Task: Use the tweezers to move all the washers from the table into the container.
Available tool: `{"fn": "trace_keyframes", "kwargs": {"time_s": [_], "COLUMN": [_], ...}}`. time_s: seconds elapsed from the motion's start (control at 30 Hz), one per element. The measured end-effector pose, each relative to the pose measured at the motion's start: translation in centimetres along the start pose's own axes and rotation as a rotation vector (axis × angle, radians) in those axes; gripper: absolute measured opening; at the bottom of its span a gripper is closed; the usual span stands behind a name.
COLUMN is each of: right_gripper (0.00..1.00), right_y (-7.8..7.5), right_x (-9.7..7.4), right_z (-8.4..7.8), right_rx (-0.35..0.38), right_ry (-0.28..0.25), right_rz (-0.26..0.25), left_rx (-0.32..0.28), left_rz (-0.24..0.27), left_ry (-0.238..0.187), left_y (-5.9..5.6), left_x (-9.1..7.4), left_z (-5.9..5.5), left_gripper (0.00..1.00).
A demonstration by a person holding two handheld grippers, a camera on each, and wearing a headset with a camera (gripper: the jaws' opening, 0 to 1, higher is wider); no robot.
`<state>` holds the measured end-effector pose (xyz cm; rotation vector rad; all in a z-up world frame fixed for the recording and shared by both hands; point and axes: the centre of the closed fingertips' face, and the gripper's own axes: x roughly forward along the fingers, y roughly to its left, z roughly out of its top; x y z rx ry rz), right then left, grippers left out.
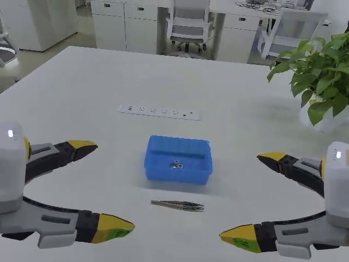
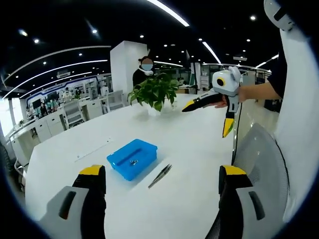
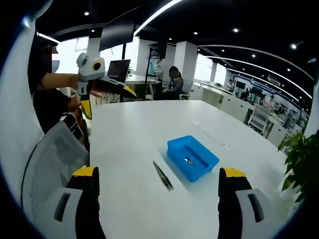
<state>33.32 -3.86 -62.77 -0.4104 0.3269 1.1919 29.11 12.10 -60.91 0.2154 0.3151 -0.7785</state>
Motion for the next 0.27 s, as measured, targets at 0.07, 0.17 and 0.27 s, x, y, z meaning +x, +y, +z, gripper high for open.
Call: {"fn": "trace_keyframes", "kwargs": {"time_s": [0.07,0.17,0.27], "right_gripper": [1.0,1.0,1.0], "right_y": [0.14,0.41,0.59], "right_x": [0.09,0.13,0.09], "right_z": [-0.26,-0.69,-0.86], "right_rx": [-0.004,0.0,0.004], "right_ry": [0.011,0.02,0.025], "right_rz": [0.006,0.018,0.018], "left_rx": [-0.001,-0.003,-0.01], "left_rz": [0.003,0.011,0.018], "left_ry": [0.002,0.006,-0.002], "left_y": [0.08,0.2,0.23], "left_x": [-0.1,-0.25,-0.26], "left_z": [-0.06,-0.18,-0.02], "left_gripper": [1.0,1.0,1.0]}}
